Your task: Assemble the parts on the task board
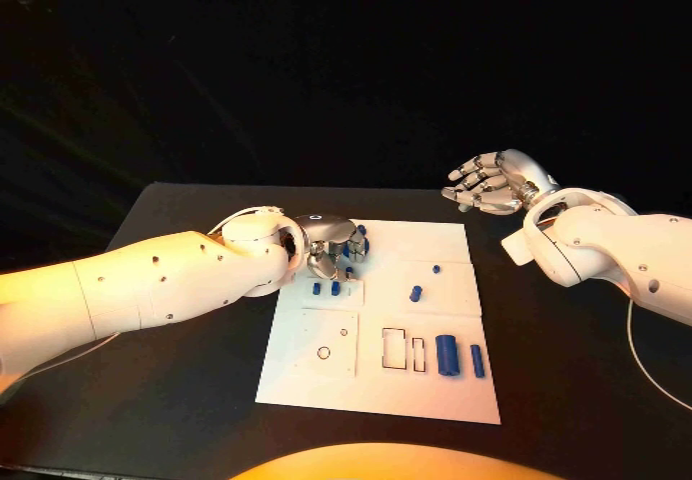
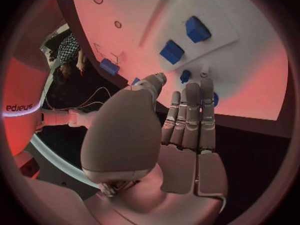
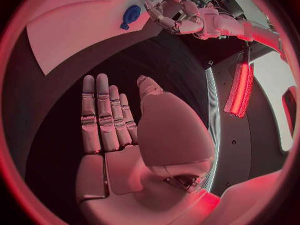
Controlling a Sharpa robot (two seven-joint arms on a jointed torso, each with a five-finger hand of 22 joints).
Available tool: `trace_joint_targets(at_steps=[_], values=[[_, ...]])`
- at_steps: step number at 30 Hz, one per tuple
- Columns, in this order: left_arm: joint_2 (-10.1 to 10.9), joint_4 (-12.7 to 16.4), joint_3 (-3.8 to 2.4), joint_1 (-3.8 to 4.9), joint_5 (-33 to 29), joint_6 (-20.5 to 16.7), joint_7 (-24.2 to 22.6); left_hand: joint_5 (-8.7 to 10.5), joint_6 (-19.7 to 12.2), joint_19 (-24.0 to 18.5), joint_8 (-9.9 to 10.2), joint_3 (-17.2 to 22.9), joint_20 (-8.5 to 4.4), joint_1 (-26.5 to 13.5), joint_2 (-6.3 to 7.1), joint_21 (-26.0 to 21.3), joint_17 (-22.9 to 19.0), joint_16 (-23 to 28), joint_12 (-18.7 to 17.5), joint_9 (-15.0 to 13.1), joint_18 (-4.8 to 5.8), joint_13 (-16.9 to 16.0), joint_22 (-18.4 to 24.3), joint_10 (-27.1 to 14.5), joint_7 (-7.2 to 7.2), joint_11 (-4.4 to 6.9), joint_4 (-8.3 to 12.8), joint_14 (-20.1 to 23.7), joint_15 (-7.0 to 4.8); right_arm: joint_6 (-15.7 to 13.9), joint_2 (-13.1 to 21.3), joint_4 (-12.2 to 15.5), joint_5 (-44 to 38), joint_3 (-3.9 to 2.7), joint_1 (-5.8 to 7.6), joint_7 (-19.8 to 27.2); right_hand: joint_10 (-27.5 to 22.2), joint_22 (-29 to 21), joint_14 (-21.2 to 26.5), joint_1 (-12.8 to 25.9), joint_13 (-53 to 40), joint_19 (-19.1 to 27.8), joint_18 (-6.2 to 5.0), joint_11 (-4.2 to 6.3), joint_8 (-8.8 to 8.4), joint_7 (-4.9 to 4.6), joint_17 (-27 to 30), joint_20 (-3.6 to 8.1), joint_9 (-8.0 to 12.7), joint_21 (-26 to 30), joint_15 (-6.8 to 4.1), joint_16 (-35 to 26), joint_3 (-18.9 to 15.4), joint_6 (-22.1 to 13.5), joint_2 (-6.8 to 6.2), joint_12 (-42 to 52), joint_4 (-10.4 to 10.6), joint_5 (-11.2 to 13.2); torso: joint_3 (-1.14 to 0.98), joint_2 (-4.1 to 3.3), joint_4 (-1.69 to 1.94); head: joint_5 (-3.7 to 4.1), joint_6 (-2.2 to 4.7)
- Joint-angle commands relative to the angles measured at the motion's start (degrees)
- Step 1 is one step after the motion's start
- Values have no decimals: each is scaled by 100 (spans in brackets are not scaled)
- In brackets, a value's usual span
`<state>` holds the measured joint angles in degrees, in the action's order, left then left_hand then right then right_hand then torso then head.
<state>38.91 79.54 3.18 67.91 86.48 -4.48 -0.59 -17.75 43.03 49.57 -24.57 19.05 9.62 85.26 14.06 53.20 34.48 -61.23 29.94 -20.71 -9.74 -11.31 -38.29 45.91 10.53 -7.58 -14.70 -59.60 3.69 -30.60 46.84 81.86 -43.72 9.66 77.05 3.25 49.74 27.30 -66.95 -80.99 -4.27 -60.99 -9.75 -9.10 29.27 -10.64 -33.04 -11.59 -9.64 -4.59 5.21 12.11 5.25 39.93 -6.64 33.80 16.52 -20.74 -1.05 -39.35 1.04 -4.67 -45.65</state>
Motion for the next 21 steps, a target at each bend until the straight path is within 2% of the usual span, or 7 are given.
trace_joint_targets(at_steps=[1,9,17,21], values=[[-46,-43,-2,1,251,122,167,-8,34,50,23,-16,-8,60,-1,32,-8,-44,7,19,-77,10,-14,48,0,-7,-18,-33,-4,59,-8,0,-42,-1,-5,81,36,-10,-17,-59,10,-29,-62,6,-33,-247,7,3,7,-18,20,-34,42,35,-14,-37,-7,3,0,0,4,0,-3],[-111,-127,-3,2,260,-47,179,-17,163,87,130,117,-35,230,-65,139,-48,-173,-38,158,-76,108,-99,153,8,-1,-18,-79,-20,56,-14,-1,-42,-1,-7,79,36,-10,-17,-59,10,-29,-62,6,-33,-247,7,3,7,-18,20,-34,42,35,-14,-37,-7,3,-2,1,0,3,-5],[-137,-161,-4,2,260,241,231,-13,499,96,163,329,-67,346,-83,330,-72,-398,-71,268,-79,212,-254,408,-58,49,10,-157,-61,64,-15,-4,-42,-1,-8,78,39,-13,-16,-57,15,-27,-62,4,-36,-249,8,2,10,-17,21,-38,45,35,-16,-45,-6,1,-3,5,2,7,-20],[-164,-203,-4,2,260,419,263,-7,535,80,198,391,-81,384,-60,383,-86,-438,-72,297,-78,227,-301,477,-63,63,53,-145,-75,68,-15,-5,-42,-1,-9,77,39,-13,-16,-57,15,-27,-62,4,-36,-249,8,2,10,-17,21,-38,45,35,-16,-45,-6,1,-3,5,2,6,-22]])
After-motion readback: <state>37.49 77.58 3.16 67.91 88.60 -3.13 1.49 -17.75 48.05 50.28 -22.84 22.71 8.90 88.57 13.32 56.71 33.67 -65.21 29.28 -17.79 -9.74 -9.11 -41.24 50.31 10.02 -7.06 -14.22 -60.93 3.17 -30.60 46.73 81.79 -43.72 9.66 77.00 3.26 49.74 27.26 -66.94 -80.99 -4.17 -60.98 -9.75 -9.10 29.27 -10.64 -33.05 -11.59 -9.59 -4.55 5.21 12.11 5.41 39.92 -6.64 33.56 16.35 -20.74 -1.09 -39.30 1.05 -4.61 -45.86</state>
